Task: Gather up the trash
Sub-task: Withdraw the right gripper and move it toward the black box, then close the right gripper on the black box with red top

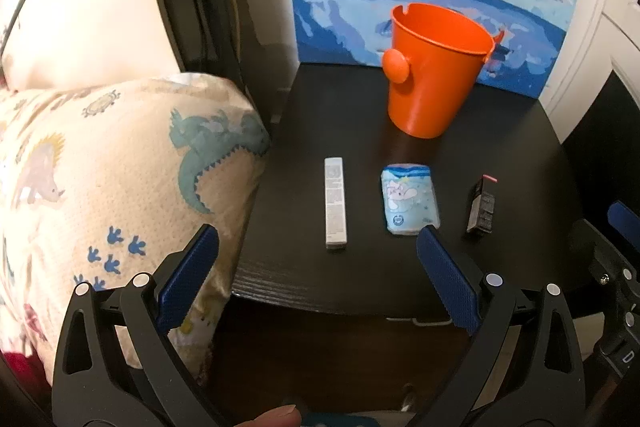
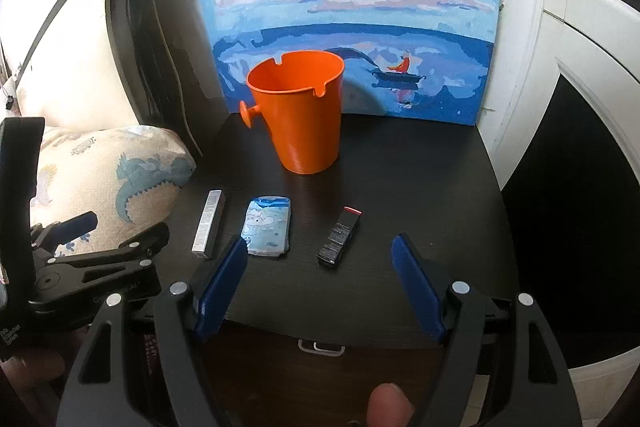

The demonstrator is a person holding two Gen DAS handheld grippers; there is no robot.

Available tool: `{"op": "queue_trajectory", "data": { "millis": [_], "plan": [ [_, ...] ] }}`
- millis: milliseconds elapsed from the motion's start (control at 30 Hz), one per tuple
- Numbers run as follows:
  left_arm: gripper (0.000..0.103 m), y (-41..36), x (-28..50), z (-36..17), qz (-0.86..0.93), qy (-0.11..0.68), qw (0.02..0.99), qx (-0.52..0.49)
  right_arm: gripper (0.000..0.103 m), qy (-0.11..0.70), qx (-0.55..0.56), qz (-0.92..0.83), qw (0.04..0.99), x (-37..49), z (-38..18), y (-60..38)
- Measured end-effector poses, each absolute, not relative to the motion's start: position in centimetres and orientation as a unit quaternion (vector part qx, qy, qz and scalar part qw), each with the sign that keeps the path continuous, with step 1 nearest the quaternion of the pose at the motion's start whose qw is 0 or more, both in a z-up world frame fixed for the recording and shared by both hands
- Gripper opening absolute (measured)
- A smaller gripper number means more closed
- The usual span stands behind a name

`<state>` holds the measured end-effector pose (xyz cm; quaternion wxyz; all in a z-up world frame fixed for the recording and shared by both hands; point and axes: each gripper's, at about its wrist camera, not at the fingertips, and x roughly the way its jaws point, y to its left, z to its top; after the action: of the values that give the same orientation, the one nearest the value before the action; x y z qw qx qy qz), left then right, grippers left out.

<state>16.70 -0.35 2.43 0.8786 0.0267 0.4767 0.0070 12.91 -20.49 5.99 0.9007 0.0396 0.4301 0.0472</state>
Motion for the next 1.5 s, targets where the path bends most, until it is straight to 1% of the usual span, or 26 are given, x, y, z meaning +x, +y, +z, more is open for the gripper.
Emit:
{"op": "queue_trajectory", "data": {
  "millis": [500, 833, 1500],
  "plan": [
    [0.097, -0.1, 16.8, 1.5, 0.008, 0.486, 0.874, 0.022, 0.075, 0.448, 0.043, 0.041, 0.892, 13.4, 4.5, -20.8],
    [0.097, 0.5, 18.7, 0.4, 0.015, 0.486, 0.874, 0.022, 0.075, 0.450, 0.047, 0.027, 0.891, 15.9, 3.6, -21.1],
    [0.097, -1.5, 22.6, -3.8, 0.014, 0.499, 0.865, 0.050, 0.076, 0.504, 0.036, -0.021, 0.863, 22.6, -3.2, -21.3]
  ]
}}
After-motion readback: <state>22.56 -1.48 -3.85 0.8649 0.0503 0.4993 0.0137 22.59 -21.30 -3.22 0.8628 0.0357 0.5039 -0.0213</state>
